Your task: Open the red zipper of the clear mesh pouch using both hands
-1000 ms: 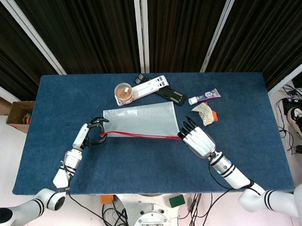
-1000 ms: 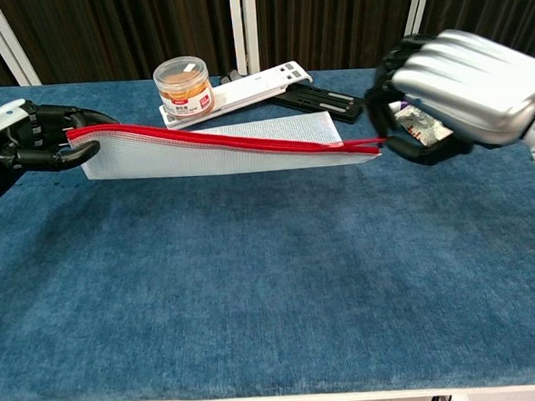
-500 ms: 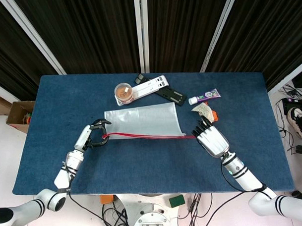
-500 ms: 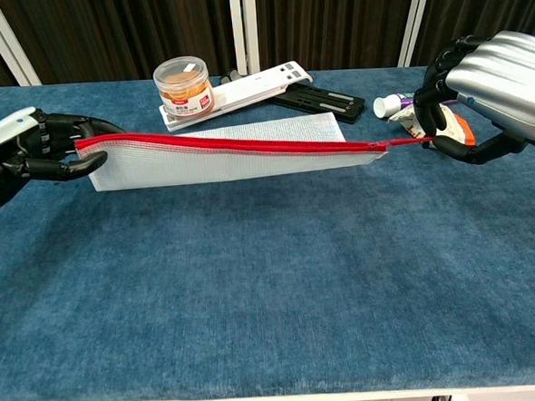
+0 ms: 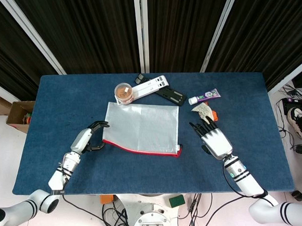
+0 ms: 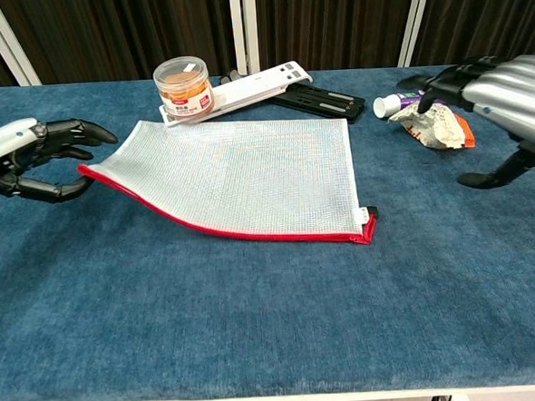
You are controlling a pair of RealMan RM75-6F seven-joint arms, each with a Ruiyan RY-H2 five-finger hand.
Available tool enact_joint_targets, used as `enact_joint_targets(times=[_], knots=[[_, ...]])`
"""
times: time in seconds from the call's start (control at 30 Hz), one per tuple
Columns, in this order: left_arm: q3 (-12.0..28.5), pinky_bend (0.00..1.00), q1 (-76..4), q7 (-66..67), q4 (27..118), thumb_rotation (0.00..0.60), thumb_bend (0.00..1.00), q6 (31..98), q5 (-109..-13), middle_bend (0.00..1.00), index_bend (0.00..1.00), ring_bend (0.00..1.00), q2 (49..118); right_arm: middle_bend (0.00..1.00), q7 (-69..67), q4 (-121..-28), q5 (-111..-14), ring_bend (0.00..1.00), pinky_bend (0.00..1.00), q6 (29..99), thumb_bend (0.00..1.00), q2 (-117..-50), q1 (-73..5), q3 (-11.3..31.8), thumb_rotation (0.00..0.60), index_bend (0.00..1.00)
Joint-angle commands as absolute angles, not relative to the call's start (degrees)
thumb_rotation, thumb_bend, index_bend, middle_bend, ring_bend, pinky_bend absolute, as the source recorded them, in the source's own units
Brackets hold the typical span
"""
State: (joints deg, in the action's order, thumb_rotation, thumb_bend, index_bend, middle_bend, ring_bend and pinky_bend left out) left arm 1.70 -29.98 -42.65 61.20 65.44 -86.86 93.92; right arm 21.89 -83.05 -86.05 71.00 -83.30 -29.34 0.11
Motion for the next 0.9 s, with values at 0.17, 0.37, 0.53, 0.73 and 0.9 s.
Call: enact_joint_targets(times=[0.17,0.37,0.53,0.73,0.9], knots=[[-0.6,0.14,-25.1,-28.6,74.7,0.6,0.37,67.4,-84.4,0.15,0.22,0.1,80.8,0.23,17.6,-85.2,-84.9,0.07,0.12,75.1,0.18,-78.9,-26.1,1.8,0.6,0.01],[-0.8,0.14,-19.8,-15.1,82.7,0.6,0.32,73.1,-80.6,0.15,0.22,0.1,70.9,0.24,10.6,-88.9,-85.0,0.07,0.21,80.4,0.22,-70.9,-21.6,2.2,0.6,0.04],[-1.1,0.14,-14.7,-5.3,87.1,0.6,0.3,80.1,-79.0,0.15,0.22,0.1,66.0,0.24,5.2,-91.7,-85.1,0.07,0.22,85.8,0.28,-63.9,-16.5,1.6,0.6,0.04],[-1.2,0.14,-8.7,-2.4,91.3,0.6,0.29,88.6,-79.2,0.15,0.22,0.1,63.6,0.22,0.6,-93.7,-85.4,0.07,0.2,90.1,0.29,-59.8,-10.7,-0.2,0.6,0.04],[-2.1,0.14,-4.5,-0.5,93.6,0.6,0.29,93.6,-80.9,0.15,0.22,0.1,63.3,0.21,-2.4,-92.6,-86.3,0.07,0.19,90.2,0.3,-60.0,-8.3,-1.6,0.6,0.04]])
